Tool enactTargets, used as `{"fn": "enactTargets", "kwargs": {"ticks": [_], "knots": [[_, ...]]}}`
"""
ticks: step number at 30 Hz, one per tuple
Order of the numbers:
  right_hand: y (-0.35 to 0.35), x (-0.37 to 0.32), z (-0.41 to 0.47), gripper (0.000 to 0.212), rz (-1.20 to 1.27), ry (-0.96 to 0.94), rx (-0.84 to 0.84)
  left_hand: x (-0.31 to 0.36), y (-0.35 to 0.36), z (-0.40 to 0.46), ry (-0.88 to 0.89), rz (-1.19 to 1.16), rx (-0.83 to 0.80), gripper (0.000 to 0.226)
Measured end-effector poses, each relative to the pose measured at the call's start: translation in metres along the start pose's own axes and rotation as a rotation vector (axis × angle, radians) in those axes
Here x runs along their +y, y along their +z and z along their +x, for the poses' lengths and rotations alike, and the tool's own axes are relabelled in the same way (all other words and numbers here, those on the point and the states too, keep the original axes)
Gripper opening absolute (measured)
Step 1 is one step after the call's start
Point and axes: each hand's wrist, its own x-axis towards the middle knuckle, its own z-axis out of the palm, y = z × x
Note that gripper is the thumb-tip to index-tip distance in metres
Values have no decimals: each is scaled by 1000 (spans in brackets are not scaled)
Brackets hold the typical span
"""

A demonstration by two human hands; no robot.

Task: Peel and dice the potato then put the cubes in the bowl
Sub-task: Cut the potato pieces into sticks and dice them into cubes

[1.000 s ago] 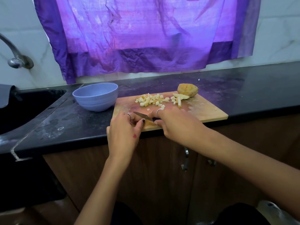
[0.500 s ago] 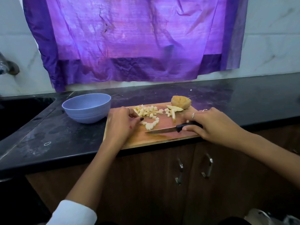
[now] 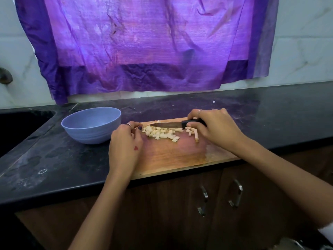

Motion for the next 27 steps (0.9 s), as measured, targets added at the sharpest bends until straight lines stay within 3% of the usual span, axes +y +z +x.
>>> {"fn": "enactTargets", "kwargs": {"ticks": [4,6,10,15,21,27], "knots": [[-13,3,-24,15,-18,-56,-95,0,0,0,0,40,-1,21],[-8,8,-28,15,29,8,-82,1,-1,-2,31,76,4,23],[-3,22,-25,4,602,351,225,22,-1,-14,174,233,38,26],[12,30,-28,13,970,545,275,64,31,-21,217,255,-191,21],[20,39,-28,17,1007,651,257,103,75,-22,170,481,-279,33],[20,39,-28,18,984,637,290,96,83,-21,71,352,-286,21]]}}
